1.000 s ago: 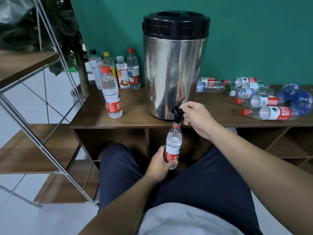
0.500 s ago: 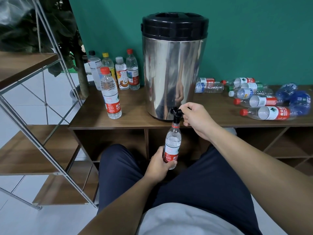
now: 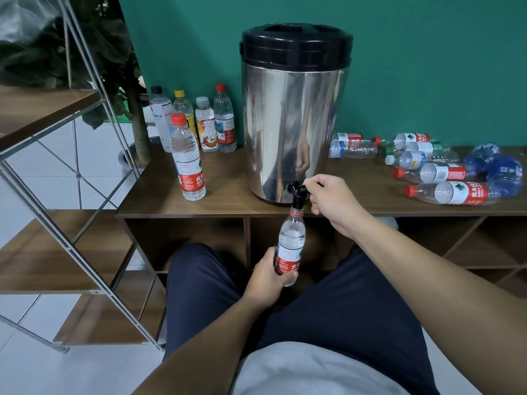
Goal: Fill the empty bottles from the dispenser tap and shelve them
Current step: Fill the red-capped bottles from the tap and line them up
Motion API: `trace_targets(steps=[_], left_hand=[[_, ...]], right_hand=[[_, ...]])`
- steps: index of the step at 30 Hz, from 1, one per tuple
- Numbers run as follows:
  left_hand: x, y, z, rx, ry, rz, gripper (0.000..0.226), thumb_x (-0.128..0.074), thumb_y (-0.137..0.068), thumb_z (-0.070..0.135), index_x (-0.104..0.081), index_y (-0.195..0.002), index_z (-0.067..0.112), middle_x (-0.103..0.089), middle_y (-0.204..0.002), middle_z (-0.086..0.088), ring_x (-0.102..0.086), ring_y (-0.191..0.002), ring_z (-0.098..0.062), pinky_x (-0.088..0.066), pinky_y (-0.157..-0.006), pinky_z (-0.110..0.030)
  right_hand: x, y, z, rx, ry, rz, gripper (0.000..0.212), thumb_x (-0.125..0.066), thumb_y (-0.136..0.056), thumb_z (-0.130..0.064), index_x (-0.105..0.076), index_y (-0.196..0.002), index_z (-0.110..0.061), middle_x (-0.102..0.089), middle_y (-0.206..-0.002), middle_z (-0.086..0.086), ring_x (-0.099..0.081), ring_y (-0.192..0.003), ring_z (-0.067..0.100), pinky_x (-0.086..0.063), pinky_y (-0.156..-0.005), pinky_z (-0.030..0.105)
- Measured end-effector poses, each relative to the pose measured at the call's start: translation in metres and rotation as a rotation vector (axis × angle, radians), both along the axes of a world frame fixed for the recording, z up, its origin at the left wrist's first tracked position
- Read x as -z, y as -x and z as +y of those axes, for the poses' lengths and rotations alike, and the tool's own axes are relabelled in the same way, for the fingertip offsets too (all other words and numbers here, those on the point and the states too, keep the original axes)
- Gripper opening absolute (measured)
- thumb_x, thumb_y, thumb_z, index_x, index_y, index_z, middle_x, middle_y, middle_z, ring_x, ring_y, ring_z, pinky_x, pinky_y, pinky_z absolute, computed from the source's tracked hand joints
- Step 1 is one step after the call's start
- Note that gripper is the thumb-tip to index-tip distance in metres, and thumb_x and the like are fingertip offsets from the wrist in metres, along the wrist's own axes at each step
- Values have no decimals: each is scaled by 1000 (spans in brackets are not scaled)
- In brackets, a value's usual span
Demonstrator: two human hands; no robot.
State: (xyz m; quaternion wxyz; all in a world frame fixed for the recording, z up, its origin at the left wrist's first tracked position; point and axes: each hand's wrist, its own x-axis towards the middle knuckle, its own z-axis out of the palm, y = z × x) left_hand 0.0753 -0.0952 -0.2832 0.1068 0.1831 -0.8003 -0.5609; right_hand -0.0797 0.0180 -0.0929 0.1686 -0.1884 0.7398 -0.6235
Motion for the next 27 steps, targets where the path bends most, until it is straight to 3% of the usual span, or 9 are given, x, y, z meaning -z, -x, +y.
trace_targets(steps=[4, 9, 14, 27], left_hand=[[0, 0, 0, -3, 9, 3, 57, -93, -90, 27, -62, -137, 31, -76, -123, 15, -72, -111, 1, -58, -95, -20], [2, 1, -1, -3, 10, 9, 58, -93, -89, 28, -62, -137, 32, -76, -123, 15, -73, -111, 0, -61, -99, -27], [0, 1, 1, 0, -14, 8, 62, -94, -90, 26, -60, -142, 32, -75, -127, 16, -71, -114, 4, -59, -100, -23], [1, 6, 6, -4, -14, 8, 64, -93, -89, 30, -57, -141, 34, -74, -129, 14, -71, -118, -2, -61, -107, -35]], right_hand=[[-2, -1, 1, 0, -3, 4, 24, -60, -113, -23, -74, -106, -5, -44, -58, -8, -35, -58, 14, -32, -54, 33], [-5, -1, 3, -15, -25, 6, 24, -59, -113, -24, -75, -110, -5, -43, -58, -8, -34, -57, 14, -31, -55, 34], [-10, -2, 4, -22, -51, 6, 26, -59, -114, -24, -74, -113, -3, -43, -58, -7, -35, -55, 12, -32, -54, 33], [-10, 2, 4, -24, -73, 16, 26, -60, -113, -25, -74, -110, -3, -44, -53, -11, -34, -52, 12, -32, -54, 33]])
